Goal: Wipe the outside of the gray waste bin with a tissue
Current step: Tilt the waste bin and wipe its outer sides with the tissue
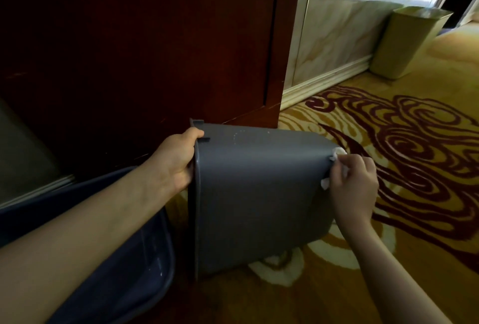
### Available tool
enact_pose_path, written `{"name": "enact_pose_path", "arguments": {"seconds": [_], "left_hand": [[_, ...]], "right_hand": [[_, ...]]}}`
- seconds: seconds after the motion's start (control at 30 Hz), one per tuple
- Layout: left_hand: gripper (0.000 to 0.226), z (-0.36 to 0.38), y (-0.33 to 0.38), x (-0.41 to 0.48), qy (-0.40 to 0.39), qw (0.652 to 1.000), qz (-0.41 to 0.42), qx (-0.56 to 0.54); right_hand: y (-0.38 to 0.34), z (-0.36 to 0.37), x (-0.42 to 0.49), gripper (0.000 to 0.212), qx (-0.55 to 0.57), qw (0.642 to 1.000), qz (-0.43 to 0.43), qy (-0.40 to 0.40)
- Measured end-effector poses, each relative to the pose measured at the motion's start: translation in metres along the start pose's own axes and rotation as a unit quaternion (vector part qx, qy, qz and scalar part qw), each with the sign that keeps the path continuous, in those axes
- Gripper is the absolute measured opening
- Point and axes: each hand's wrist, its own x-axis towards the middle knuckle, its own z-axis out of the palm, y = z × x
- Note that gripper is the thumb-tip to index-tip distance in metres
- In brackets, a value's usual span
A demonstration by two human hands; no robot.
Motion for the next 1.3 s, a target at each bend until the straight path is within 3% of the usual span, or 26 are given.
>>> {"name": "enact_pose_path", "arguments": {"seconds": [0.17, 0.37, 0.53, 0.6, 0.77, 1.0, 1.13, 1.3], "left_hand": [[0.023, 0.002, 0.009, -0.006, -0.029, 0.989, 0.097, 0.109], [0.032, 0.009, -0.002, -0.006, -0.064, 0.972, 0.144, 0.172], [0.037, 0.003, -0.003, -0.002, -0.085, 0.966, 0.156, 0.19], [0.037, -0.001, -0.004, -0.001, -0.106, 0.966, 0.15, 0.182], [0.03, -0.005, -0.007, -0.001, -0.138, 0.963, 0.151, 0.175], [0.028, 0.0, -0.004, -0.007, -0.164, 0.96, 0.152, 0.168], [0.029, 0.0, -0.002, -0.009, -0.171, 0.957, 0.152, 0.176], [0.031, 0.005, -0.002, -0.016, -0.191, 0.951, 0.164, 0.177]], "right_hand": [[-0.046, -0.014, -0.018, 0.013, 0.047, 0.997, -0.057, 0.022], [-0.13, 0.004, -0.046, 0.009, 0.132, 0.969, -0.185, -0.097], [-0.128, 0.012, -0.042, 0.008, 0.12, 0.969, -0.188, -0.11], [-0.111, 0.011, -0.037, 0.007, 0.104, 0.975, -0.169, -0.102], [-0.037, 0.0, -0.026, 0.01, 0.049, 0.997, -0.029, -0.047], [0.015, -0.018, -0.032, 0.018, 0.036, 0.995, 0.09, 0.002], [-0.035, -0.022, -0.023, 0.016, 0.067, 0.998, 0.001, 0.011], [-0.123, 0.009, -0.017, 0.017, 0.142, 0.972, -0.149, -0.112]]}}
